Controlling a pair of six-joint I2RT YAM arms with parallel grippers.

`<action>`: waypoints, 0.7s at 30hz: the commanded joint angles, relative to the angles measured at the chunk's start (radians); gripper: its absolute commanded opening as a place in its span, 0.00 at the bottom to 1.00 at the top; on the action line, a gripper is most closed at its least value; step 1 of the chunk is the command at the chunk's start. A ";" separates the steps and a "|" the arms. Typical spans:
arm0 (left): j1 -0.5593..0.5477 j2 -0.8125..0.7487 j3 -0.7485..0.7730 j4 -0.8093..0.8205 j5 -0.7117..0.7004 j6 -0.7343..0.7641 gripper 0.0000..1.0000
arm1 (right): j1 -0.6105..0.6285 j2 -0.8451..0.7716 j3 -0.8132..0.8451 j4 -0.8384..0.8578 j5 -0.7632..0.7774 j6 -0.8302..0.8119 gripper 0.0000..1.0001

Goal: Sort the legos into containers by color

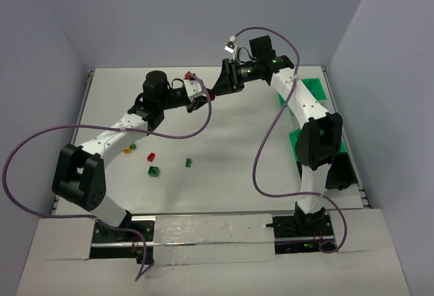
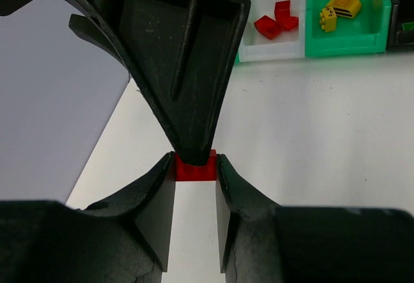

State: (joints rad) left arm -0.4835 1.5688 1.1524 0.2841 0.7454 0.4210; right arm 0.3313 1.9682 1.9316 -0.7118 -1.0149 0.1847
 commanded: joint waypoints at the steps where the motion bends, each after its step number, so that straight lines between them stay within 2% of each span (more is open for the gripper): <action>1: -0.004 -0.033 0.047 0.073 -0.017 -0.032 0.00 | 0.018 -0.007 0.043 0.006 -0.016 -0.021 0.55; 6: -0.006 -0.023 0.063 0.087 -0.026 -0.053 0.00 | 0.023 -0.006 0.049 0.007 -0.008 -0.023 0.46; 10: -0.009 -0.020 0.066 0.090 -0.021 -0.051 0.00 | 0.024 0.000 0.056 0.017 -0.011 -0.008 0.34; 13: -0.012 -0.021 0.065 0.090 -0.020 -0.053 0.01 | 0.026 0.001 0.057 0.023 -0.013 -0.004 0.22; 14: -0.013 -0.022 0.064 0.088 -0.025 -0.053 0.05 | 0.027 0.000 0.061 0.025 -0.009 -0.002 0.12; 15: -0.013 -0.023 0.064 0.087 -0.030 -0.053 0.07 | 0.028 0.000 0.064 0.026 -0.008 -0.002 0.09; 16: -0.013 -0.023 0.066 0.082 -0.035 -0.055 0.19 | 0.028 -0.001 0.065 0.025 -0.004 -0.003 0.03; 17: -0.015 -0.023 0.067 0.075 -0.055 -0.063 0.41 | 0.027 -0.004 0.067 0.023 0.001 -0.010 0.00; 18: -0.015 -0.023 0.068 0.073 -0.063 -0.065 0.48 | 0.024 -0.006 0.067 0.020 0.005 -0.013 0.00; 19: -0.015 -0.023 0.071 0.066 -0.090 -0.081 0.60 | 0.019 -0.013 0.066 0.012 0.014 -0.022 0.00; 20: -0.015 -0.024 0.075 0.054 -0.115 -0.095 0.87 | 0.012 -0.020 0.063 -0.001 0.023 -0.038 0.00; 21: -0.011 -0.023 0.087 0.028 -0.150 -0.105 0.98 | -0.004 -0.031 0.056 -0.009 0.034 -0.050 0.00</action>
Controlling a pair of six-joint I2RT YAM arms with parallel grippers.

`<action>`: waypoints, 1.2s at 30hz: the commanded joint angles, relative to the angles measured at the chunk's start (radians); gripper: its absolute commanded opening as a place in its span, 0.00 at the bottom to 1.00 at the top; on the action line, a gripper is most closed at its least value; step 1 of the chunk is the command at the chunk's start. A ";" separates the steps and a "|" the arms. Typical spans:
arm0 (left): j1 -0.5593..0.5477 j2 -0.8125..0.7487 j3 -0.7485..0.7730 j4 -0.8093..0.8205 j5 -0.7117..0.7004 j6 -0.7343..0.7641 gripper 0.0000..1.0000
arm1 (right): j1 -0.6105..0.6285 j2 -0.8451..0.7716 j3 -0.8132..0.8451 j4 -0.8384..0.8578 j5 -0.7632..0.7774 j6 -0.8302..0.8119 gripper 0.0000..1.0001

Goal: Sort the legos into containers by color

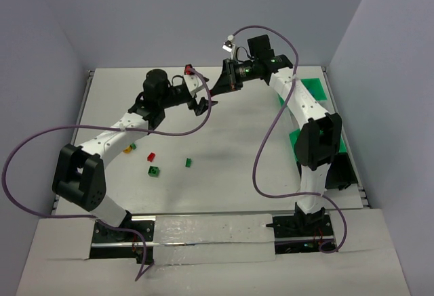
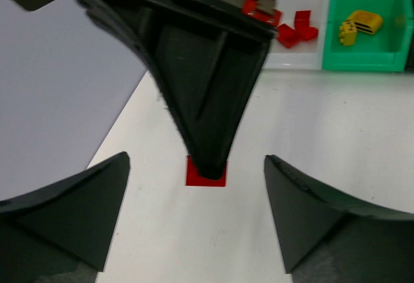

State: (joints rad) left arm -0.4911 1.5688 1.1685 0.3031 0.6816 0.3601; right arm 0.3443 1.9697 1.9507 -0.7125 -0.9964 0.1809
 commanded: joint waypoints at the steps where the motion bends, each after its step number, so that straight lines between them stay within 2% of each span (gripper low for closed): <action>1: 0.005 -0.023 0.087 -0.026 -0.117 -0.050 0.99 | -0.038 -0.042 0.028 -0.023 0.029 -0.065 0.00; 3: 0.018 -0.019 0.108 -0.068 -0.158 -0.073 0.99 | -0.066 -0.059 0.015 -0.057 0.047 -0.109 0.00; 8: 0.094 -0.008 0.207 -0.292 -0.246 -0.196 0.99 | -0.252 -0.158 -0.105 -0.119 0.163 -0.224 0.00; 12: 0.112 -0.064 0.144 -0.312 -0.452 -0.320 0.99 | -0.424 -0.237 -0.188 -0.162 0.385 -0.340 0.00; 15: 0.112 -0.085 0.094 -0.300 -0.523 -0.317 0.99 | -0.499 -0.270 -0.257 -0.162 0.473 -0.379 0.00; 17: 0.118 -0.077 0.119 -0.412 -0.602 -0.329 0.99 | -0.558 -0.281 -0.289 -0.155 0.577 -0.397 0.00; 21: 0.178 -0.046 0.152 -0.579 -0.534 -0.336 0.99 | -0.612 -0.250 -0.321 -0.178 0.712 -0.454 0.00; 25: 0.231 -0.056 0.147 -0.699 -0.456 -0.266 0.99 | -0.614 -0.203 -0.326 -0.161 0.803 -0.471 0.00; 30: 0.287 -0.107 0.074 -0.767 -0.395 -0.181 0.99 | -0.613 -0.148 -0.320 -0.122 0.857 -0.459 0.00; 36: 0.330 -0.198 -0.052 -0.858 -0.339 0.008 0.99 | -0.611 -0.066 -0.294 -0.106 0.955 -0.468 0.01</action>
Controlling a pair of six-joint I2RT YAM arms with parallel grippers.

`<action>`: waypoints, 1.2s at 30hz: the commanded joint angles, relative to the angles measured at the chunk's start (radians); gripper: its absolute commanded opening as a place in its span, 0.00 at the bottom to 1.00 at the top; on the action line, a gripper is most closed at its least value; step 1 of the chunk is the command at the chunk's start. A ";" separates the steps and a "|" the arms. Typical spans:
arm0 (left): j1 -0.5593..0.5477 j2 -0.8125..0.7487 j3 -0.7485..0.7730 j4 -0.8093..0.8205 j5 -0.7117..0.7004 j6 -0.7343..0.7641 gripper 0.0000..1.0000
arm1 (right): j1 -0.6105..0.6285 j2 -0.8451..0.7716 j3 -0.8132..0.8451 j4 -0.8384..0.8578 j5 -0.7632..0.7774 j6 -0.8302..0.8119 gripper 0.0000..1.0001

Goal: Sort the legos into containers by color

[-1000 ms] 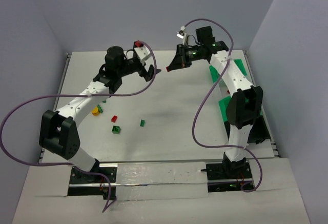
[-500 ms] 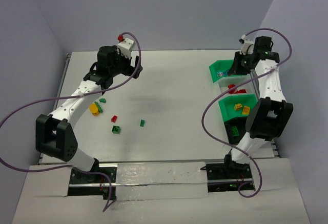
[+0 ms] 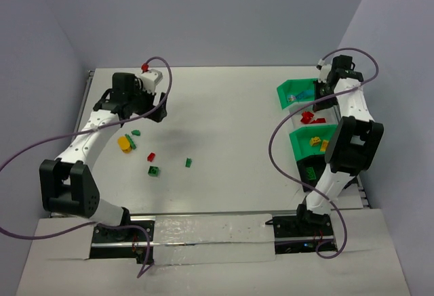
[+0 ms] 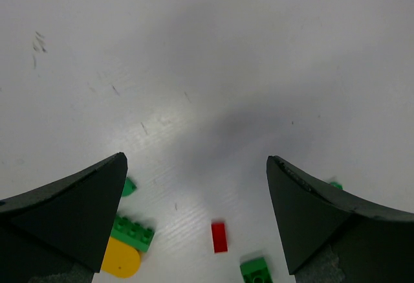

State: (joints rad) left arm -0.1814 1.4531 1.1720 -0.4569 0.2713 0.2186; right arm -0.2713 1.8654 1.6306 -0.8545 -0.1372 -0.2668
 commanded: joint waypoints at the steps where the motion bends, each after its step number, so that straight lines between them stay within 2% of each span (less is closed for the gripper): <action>1: 0.028 -0.092 -0.072 -0.121 0.084 0.196 0.99 | 0.004 0.048 0.022 0.036 0.107 -0.024 0.03; 6: 0.062 -0.125 -0.133 -0.229 0.161 0.367 0.98 | 0.012 0.072 0.011 0.035 0.117 -0.035 0.15; 7: 0.075 -0.139 -0.152 -0.239 0.188 0.386 0.98 | 0.015 0.073 0.011 0.035 0.119 -0.034 0.23; 9: 0.087 -0.152 -0.162 -0.247 0.226 0.436 0.98 | 0.017 0.076 0.006 0.038 0.120 -0.031 0.32; 11: 0.106 -0.174 -0.193 -0.284 0.284 0.541 0.97 | 0.021 0.085 0.010 0.040 0.125 -0.027 0.49; 14: 0.126 -0.180 -0.211 -0.335 0.351 0.648 0.94 | 0.026 0.090 0.017 0.038 0.131 -0.018 0.61; 17: 0.149 -0.176 -0.213 -0.378 0.390 0.730 0.91 | 0.033 0.083 0.026 0.035 0.131 -0.011 0.66; 25: 0.178 -0.162 -0.218 -0.543 0.430 0.991 0.84 | 0.080 0.038 0.051 0.015 0.098 0.005 0.68; 28: 0.178 -0.174 -0.258 -0.463 0.391 0.948 0.81 | 0.099 0.023 0.048 0.012 0.084 0.015 0.68; 32: 0.178 -0.107 -0.234 -0.361 0.344 0.751 0.71 | 0.129 0.000 0.047 0.012 0.074 0.018 0.69; 36: 0.164 -0.034 -0.210 -0.322 0.260 0.588 0.68 | 0.140 -0.007 0.055 0.012 0.072 0.021 0.69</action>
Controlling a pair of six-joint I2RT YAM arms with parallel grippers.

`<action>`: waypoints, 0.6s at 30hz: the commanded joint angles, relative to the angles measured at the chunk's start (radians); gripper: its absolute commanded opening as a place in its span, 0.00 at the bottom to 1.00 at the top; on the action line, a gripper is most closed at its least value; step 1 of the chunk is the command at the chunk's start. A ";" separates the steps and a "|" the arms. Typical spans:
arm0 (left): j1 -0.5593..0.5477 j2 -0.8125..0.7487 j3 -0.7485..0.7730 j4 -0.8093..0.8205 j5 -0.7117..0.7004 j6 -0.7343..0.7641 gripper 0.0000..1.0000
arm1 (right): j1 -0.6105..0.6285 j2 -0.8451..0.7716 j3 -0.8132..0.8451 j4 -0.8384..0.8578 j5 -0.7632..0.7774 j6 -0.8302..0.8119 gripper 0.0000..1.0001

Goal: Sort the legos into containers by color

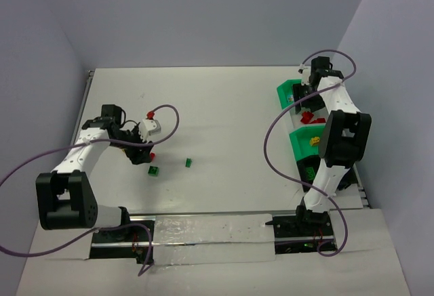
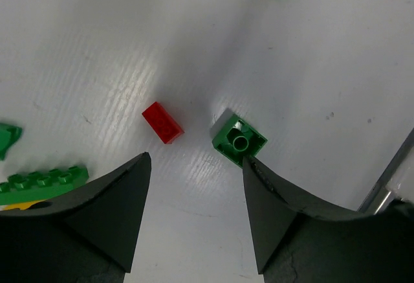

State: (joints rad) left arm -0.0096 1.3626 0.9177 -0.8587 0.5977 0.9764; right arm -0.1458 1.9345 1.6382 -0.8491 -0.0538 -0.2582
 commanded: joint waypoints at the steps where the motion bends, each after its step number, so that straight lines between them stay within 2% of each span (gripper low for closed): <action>1: -0.016 0.073 0.050 0.080 -0.090 -0.200 0.68 | 0.016 -0.077 0.048 0.006 -0.011 0.011 0.69; 8: -0.113 0.161 0.073 0.103 -0.268 -0.397 0.71 | 0.019 -0.089 0.039 0.008 -0.003 0.007 0.70; 12: -0.150 0.216 0.091 0.109 -0.315 -0.472 0.72 | 0.020 -0.094 0.034 0.008 -0.004 0.007 0.70; 18: -0.173 0.256 0.080 0.153 -0.385 -0.522 0.66 | 0.022 -0.095 0.040 0.002 -0.008 0.008 0.70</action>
State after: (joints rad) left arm -0.1698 1.6061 0.9691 -0.7622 0.2830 0.5248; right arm -0.1306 1.8980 1.6436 -0.8497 -0.0608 -0.2554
